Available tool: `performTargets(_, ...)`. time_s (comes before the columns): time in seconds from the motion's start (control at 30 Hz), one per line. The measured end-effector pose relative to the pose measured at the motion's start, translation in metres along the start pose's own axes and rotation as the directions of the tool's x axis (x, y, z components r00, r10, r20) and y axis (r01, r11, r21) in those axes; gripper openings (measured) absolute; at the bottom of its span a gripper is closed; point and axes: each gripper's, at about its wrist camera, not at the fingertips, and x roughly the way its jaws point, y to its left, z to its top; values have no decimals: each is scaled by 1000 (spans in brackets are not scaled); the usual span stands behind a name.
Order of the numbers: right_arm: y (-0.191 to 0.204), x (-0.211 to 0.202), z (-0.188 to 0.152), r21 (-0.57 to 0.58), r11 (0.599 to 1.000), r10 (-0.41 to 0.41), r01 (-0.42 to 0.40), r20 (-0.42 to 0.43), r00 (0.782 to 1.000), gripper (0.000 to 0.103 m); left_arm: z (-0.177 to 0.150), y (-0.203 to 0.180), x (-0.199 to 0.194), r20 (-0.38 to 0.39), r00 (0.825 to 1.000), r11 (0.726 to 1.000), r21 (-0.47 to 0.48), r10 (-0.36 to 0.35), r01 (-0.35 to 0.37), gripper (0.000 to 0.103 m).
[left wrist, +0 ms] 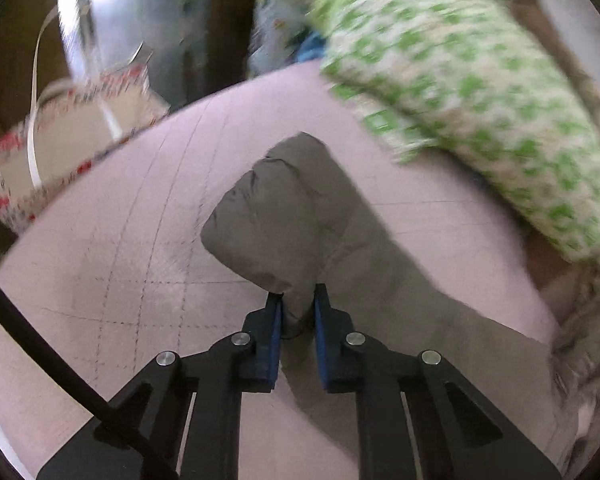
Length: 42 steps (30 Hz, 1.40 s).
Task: Fold large clothes
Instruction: 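Lift the sleeve with the left tool, fold it across the jacket body, release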
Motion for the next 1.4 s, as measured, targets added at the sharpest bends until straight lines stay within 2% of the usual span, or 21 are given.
performTargets(0.13, -2, -2, -1, 8, 1000, 9, -9, 11, 1000, 102, -16, -42, -58, 58, 995, 991, 116, -76, 69, 12)
performTargets(0.23, -6, -6, -1, 27, 999, 31, -32, 16, 999, 102, -44, -77, -100, 70, 983, 965, 217, -167, 149, 12)
performTargets(0.33, -13, -15, -2, 46, 997, 58, -59, 26, 998, 102, -80, -112, -127, 51, 970, 927, 308, -240, 213, 12)
performTargets(0.47, -25, -27, -6, 73, 995, 59, -62, 47, 997, 102, -143, -157, -145, -19, 945, 866, 396, -326, 306, 12)
performTargets(0.53, -33, -32, -7, 95, 994, 57, -61, 52, 997, 102, -173, -171, -144, -58, 936, 846, 411, -348, 340, 12)
performTargets(0.6, -40, -36, -9, 116, 991, 59, -65, 52, 997, 102, -203, -185, -140, -89, 934, 831, 432, -346, 350, 12)
performTargets(0.7, -49, -43, -11, 132, 989, 54, -61, 54, 997, 102, -239, -193, -124, -136, 936, 828, 437, -324, 350, 12)
performTargets(0.8, -53, -48, -11, 128, 991, 41, -48, 61, 997, 102, -260, -190, -112, -162, 942, 841, 424, -294, 336, 12)
performTargets(0.9, -53, -52, -8, 124, 991, 46, -54, 64, 997, 102, -267, -184, -103, -151, 956, 849, 441, -251, 292, 14)
performTargets(0.97, -49, -55, -4, 119, 991, 60, -67, 61, 996, 102, -272, -176, -109, -152, 956, 844, 449, -251, 293, 24)
performTargets(1.03, -41, -55, 4, 101, 991, 81, -86, 54, 995, 102, -275, -159, -120, -176, 936, 840, 414, -305, 352, 50)
performTargets(1.07, -34, -55, 9, 88, 991, 95, -99, 49, 994, 102, -277, -149, -128, -168, 929, 841, 395, -330, 370, 53)
performTargets(1.13, -21, -54, 18, 66, 990, 123, -125, 39, 992, 102, -281, -133, -142, -132, 928, 841, 393, -349, 373, 57)
performTargets(1.23, 11, -50, 37, 16, 985, 173, -173, 27, 985, 102, -288, -113, -161, -47, 937, 835, 440, -346, 331, 58)
performTargets(1.33, 43, -44, 57, -27, 975, 221, -220, 22, 975, 102, -283, -93, -167, 44, 949, 851, 457, -313, 259, 59)
performTargets(1.4, 67, -36, 73, -40, 962, 270, -270, 10, 963, 102, -274, -84, -162, 58, 957, 862, 452, -284, 228, 59)
